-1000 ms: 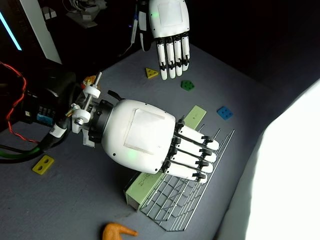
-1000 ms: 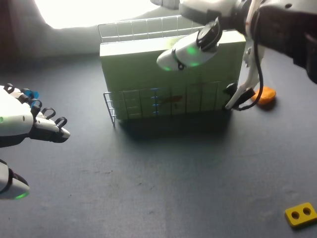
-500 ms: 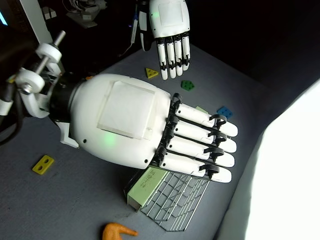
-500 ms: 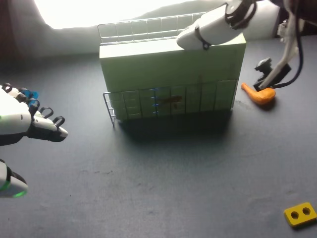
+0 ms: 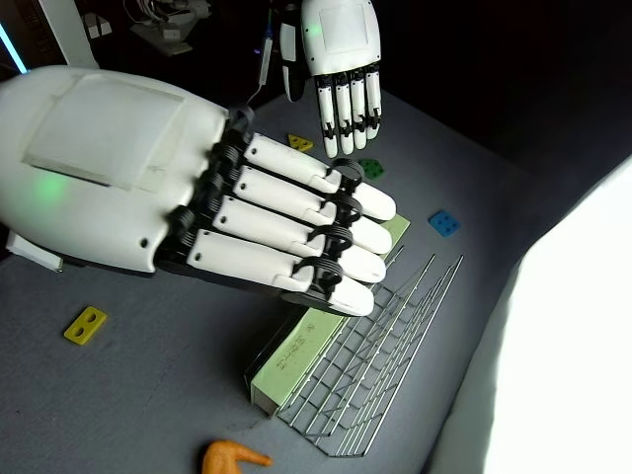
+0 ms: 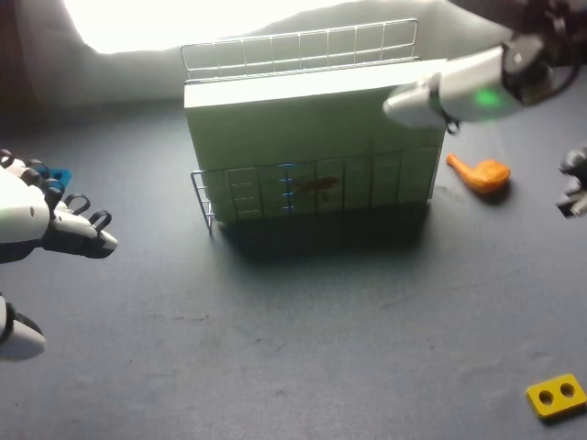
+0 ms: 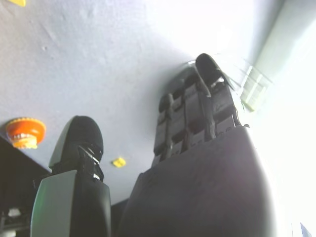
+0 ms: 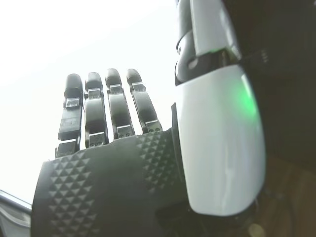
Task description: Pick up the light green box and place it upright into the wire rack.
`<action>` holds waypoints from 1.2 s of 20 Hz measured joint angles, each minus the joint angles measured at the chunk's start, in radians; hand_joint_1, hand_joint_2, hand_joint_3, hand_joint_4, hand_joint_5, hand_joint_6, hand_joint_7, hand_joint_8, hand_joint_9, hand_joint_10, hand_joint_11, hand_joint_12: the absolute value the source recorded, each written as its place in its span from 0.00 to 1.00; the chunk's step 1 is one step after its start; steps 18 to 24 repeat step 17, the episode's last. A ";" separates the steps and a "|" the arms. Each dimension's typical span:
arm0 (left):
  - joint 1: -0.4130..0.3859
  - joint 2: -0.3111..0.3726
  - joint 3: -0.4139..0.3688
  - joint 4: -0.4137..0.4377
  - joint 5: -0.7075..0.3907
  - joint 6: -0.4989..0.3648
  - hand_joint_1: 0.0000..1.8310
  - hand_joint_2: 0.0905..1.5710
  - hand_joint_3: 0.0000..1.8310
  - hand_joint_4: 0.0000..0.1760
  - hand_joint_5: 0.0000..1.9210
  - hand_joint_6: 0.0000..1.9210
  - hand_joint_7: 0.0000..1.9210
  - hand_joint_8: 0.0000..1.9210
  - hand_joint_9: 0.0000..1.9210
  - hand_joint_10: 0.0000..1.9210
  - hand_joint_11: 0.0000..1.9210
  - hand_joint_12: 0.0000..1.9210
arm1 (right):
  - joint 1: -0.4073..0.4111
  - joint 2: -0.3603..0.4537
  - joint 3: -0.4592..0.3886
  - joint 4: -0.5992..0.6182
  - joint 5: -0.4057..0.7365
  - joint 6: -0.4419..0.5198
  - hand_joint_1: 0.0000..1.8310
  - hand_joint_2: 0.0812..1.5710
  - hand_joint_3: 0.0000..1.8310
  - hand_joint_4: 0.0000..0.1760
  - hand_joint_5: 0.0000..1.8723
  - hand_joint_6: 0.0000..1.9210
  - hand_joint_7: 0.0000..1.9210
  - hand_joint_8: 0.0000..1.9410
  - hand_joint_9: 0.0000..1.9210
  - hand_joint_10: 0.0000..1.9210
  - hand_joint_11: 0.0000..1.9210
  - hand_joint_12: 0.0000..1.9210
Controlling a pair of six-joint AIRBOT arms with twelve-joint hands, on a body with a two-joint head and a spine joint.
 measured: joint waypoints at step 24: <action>0.011 0.000 0.035 0.002 -0.001 0.000 0.28 0.79 0.00 0.00 0.31 0.03 0.38 0.04 0.34 0.06 0.10 0.61 | -0.071 0.202 -0.097 -0.008 -0.089 0.011 0.06 0.73 0.00 0.00 0.42 0.39 0.45 0.46 0.33 0.74 0.19 0.99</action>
